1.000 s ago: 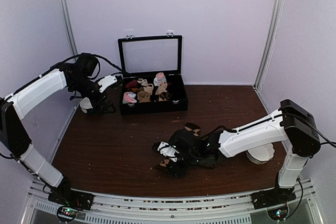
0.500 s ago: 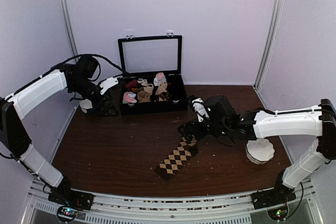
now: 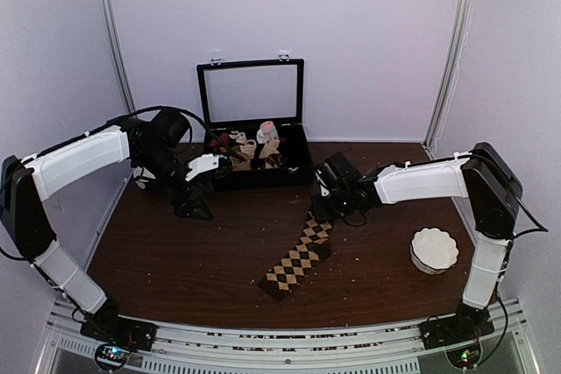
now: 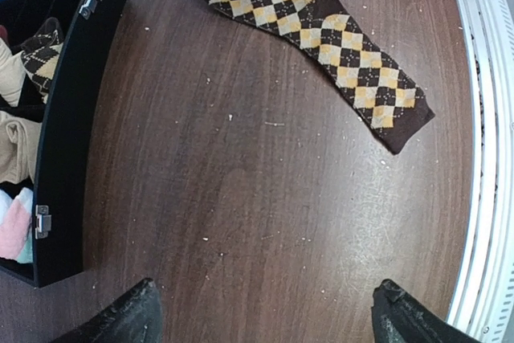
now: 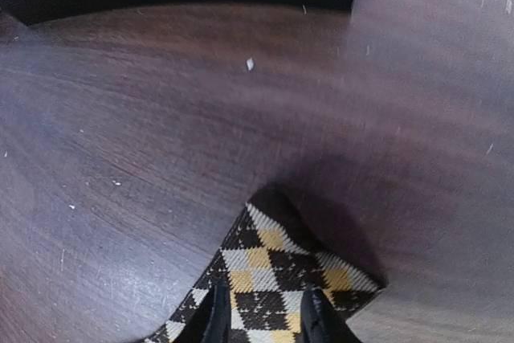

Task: Roll the socks
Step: Move the sock to the center of the board.

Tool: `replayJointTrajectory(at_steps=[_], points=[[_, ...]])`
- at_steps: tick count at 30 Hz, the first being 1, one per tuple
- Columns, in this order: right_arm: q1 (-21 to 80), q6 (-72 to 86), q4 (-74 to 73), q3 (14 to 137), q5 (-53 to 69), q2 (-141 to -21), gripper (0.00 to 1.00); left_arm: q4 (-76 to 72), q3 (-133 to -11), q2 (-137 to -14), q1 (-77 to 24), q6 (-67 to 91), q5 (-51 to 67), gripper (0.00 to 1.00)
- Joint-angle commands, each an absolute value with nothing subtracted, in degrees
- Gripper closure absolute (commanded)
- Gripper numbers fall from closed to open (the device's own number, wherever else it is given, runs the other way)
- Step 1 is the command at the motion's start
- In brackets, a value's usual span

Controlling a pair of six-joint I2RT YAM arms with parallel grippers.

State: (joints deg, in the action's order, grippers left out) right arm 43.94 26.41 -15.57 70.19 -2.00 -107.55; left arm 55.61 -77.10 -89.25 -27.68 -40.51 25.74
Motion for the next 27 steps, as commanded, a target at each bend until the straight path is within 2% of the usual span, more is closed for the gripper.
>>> replayJointTrajectory(at_steps=[1, 4, 10, 27], points=[[44.18, 31.86, -20.22, 70.32, 2.38, -110.52, 0.72, 56.36, -76.77, -88.82, -27.10, -42.11, 26.64, 0.07], [44.64, 33.04, -20.00, 69.54, 3.06, -111.98, 0.76, 57.38, -76.67, -88.55, -27.37, -43.25, 27.37, 0.02], [45.08, 32.57, -22.76, 72.75, 3.08, -116.80, 0.77, 57.40, -75.88, -88.15, -27.84, -42.85, 26.66, 0.02], [49.52, 32.18, -30.03, 98.58, 0.82, -128.19, 0.75, 56.89, -73.37, -86.21, -27.83, -40.39, 24.36, 0.02]])
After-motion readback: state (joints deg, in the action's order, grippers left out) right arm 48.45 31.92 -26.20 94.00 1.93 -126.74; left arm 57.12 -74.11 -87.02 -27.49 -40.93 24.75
